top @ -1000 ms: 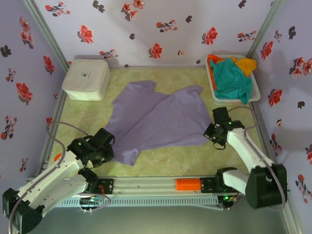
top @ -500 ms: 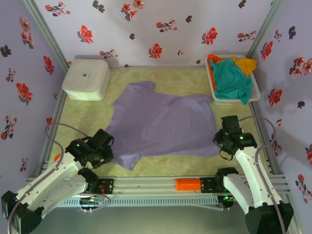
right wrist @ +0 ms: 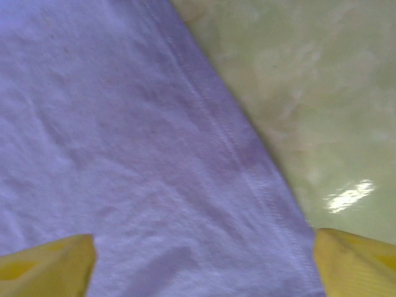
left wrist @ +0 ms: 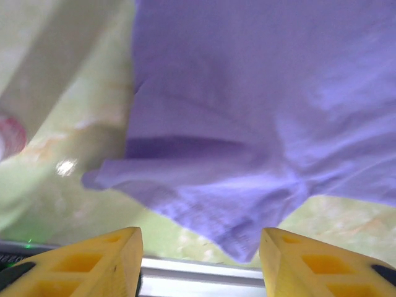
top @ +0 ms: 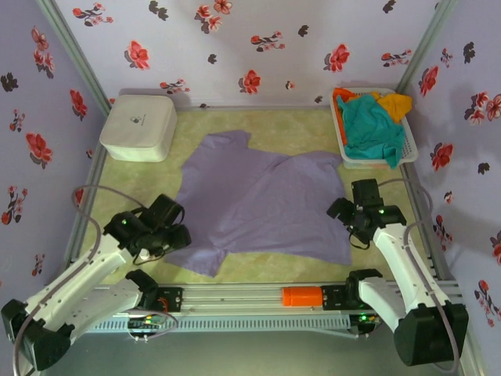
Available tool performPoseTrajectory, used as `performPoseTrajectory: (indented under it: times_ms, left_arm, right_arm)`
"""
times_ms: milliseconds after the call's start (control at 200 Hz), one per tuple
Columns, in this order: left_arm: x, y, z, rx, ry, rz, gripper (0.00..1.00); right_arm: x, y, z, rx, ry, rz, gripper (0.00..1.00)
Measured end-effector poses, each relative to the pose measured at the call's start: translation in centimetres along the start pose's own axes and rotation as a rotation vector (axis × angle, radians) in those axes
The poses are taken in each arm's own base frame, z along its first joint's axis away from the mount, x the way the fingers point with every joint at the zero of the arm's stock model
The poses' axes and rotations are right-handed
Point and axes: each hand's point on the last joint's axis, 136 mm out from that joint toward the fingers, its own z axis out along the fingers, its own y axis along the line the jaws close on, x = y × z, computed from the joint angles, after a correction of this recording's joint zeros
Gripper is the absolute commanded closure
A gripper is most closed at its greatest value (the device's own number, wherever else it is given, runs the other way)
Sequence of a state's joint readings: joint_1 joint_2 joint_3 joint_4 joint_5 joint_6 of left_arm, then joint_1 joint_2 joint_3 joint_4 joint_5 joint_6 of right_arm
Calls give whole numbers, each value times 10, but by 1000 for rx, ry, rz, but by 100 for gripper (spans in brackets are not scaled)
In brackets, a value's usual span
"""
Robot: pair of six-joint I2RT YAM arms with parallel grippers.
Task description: Fold and stack the t-shirts
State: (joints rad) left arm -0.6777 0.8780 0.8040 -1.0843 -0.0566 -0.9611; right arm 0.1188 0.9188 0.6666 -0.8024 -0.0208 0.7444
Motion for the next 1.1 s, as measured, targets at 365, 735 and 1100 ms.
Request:
performPoseTrajectory:
  times_ms: [365,735,1100]
  left_arm:
    - [-121,-84,31,32,-85,127,33]
    - [-231,-165,119,139,-122,185,36]
    - [-269,-196,210,175,-50,164,41]
  right_arm:
    - [-8,36,19,-103,68,-16,1]
    - [6,33,26,-125,111,10,1]
    - [12,33,13,-168,99,6,1]
